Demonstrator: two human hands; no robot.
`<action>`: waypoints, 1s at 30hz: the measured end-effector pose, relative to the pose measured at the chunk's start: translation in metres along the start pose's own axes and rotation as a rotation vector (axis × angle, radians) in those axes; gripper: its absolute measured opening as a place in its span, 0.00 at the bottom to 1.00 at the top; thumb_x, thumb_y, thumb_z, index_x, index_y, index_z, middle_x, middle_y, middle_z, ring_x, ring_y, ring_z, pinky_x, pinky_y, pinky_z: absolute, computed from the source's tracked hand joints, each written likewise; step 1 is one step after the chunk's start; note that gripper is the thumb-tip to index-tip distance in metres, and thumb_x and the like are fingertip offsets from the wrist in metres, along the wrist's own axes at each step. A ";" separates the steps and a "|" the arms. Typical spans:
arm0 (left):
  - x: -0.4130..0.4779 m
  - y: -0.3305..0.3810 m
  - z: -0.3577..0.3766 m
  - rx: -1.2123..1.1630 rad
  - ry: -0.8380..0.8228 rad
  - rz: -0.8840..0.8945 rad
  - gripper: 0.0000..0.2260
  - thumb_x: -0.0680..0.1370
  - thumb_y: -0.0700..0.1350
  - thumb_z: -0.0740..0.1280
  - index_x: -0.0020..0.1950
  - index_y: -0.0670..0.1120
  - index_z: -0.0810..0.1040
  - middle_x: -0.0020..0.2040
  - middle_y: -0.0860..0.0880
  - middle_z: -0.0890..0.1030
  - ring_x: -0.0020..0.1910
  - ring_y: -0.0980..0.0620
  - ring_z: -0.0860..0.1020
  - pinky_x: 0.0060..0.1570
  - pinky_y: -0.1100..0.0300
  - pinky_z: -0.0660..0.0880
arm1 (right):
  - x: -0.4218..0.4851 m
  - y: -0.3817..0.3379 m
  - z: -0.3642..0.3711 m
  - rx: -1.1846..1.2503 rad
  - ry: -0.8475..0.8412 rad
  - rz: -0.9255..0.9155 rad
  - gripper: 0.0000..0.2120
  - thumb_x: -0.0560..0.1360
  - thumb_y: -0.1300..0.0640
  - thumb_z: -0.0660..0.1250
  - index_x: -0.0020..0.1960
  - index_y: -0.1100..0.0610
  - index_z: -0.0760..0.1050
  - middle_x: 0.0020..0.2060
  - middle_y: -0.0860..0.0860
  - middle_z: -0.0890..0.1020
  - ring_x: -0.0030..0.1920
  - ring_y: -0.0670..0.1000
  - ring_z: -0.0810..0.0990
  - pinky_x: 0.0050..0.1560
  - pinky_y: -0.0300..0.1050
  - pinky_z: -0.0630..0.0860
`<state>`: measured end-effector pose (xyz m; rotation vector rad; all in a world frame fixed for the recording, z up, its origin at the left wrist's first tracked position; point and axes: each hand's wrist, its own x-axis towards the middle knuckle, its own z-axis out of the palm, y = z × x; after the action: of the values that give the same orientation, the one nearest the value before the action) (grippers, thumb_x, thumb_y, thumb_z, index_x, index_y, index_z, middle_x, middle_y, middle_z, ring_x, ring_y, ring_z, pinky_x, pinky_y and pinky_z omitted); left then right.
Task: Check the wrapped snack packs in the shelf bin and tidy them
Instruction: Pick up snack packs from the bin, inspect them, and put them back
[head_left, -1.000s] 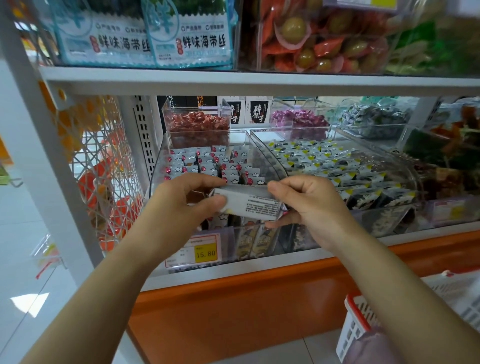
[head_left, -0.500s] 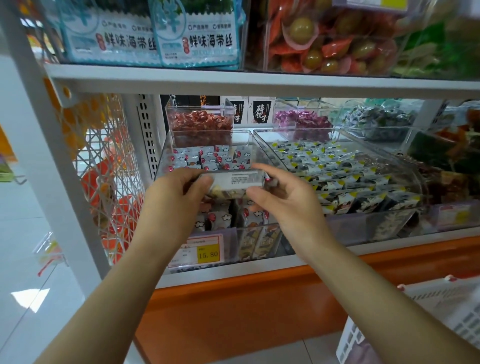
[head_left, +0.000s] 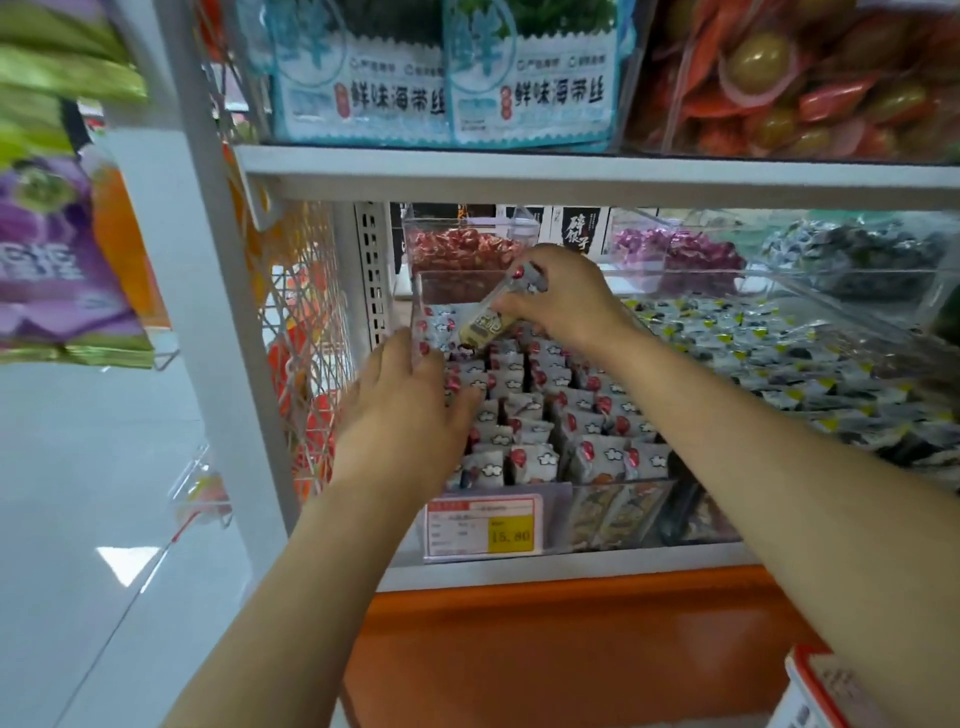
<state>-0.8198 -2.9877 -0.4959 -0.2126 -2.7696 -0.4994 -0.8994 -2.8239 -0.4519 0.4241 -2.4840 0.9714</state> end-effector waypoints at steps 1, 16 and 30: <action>0.000 -0.001 0.001 -0.020 -0.007 0.002 0.25 0.79 0.58 0.55 0.72 0.46 0.64 0.76 0.46 0.53 0.74 0.46 0.51 0.70 0.47 0.58 | 0.004 -0.001 0.000 -0.032 -0.014 -0.021 0.13 0.72 0.55 0.72 0.51 0.62 0.76 0.47 0.52 0.77 0.48 0.49 0.73 0.37 0.40 0.64; 0.000 -0.003 0.002 -0.096 -0.033 0.037 0.24 0.79 0.57 0.57 0.71 0.45 0.65 0.77 0.47 0.50 0.75 0.47 0.49 0.70 0.49 0.56 | 0.016 0.003 0.012 -0.150 -0.192 -0.027 0.14 0.69 0.55 0.74 0.51 0.61 0.77 0.50 0.56 0.79 0.49 0.53 0.75 0.36 0.37 0.65; -0.001 -0.005 0.004 -0.134 -0.029 0.046 0.23 0.79 0.56 0.58 0.69 0.46 0.67 0.77 0.48 0.48 0.74 0.47 0.48 0.69 0.49 0.59 | 0.043 0.012 0.040 -0.295 -0.178 -0.001 0.09 0.78 0.60 0.61 0.53 0.56 0.78 0.53 0.52 0.81 0.54 0.52 0.78 0.56 0.46 0.73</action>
<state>-0.8214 -2.9907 -0.5009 -0.3160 -2.7546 -0.6755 -0.9529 -2.8486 -0.4636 0.4307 -2.7309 0.5724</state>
